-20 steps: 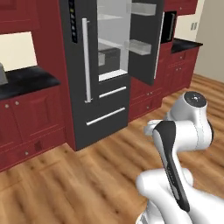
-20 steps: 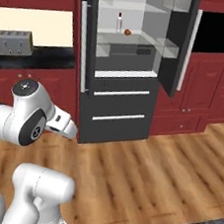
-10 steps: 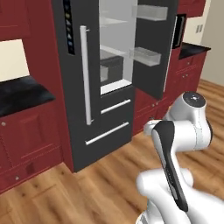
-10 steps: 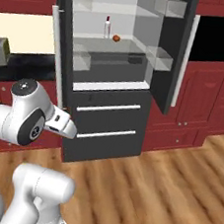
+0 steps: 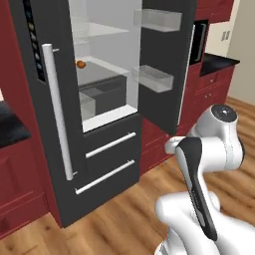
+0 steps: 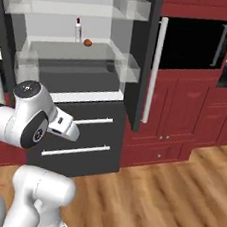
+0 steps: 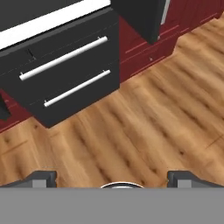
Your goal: Pick the kiwi and mango from the fridge and place them on the plate next to the blender to make a fruit smoothie.
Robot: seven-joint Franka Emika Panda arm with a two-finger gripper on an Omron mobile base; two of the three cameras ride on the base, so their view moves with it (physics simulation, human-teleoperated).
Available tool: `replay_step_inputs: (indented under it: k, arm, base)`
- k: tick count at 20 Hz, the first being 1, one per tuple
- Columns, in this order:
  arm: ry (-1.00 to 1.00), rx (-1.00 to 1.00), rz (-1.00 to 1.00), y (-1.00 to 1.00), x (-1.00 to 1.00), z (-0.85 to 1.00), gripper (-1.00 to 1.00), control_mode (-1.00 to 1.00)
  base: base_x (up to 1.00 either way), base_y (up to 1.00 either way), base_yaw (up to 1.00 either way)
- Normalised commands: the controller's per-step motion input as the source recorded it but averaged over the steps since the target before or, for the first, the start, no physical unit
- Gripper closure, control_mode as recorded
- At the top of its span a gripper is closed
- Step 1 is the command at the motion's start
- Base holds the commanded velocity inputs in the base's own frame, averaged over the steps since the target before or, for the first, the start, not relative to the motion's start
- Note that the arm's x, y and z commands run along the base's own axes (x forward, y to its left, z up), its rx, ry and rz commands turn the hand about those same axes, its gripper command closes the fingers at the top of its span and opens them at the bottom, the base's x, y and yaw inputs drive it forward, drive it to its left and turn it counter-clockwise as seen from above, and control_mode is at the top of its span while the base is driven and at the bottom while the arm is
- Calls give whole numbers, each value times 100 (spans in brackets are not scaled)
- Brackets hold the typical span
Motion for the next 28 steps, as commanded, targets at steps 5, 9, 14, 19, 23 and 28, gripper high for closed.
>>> replay_step_inputs:
  k: [5, 9, 14, 19, 23, 28]
  arm:
    - [0, 0, 0, 0, 0, 0, -100, 100]
    - [0, 0, 0, 0, 0, 0, -100, 100]
    - [0, 0, 0, 0, 0, 0, -100, 100]
    - [0, 0, 0, 0, 0, 0, -100, 100]
    - [0, 0, 0, 0, 0, 0, -100, 100]
    - [0, 0, 0, 0, 0, 0, -100, 100]
  base:
    - [100, -7, 52]
    - [100, -30, 64]
    - [76, -78, 35]
    - [42, -23, 7]
    - [79, 0, 0]
    - [69, 0, 0]
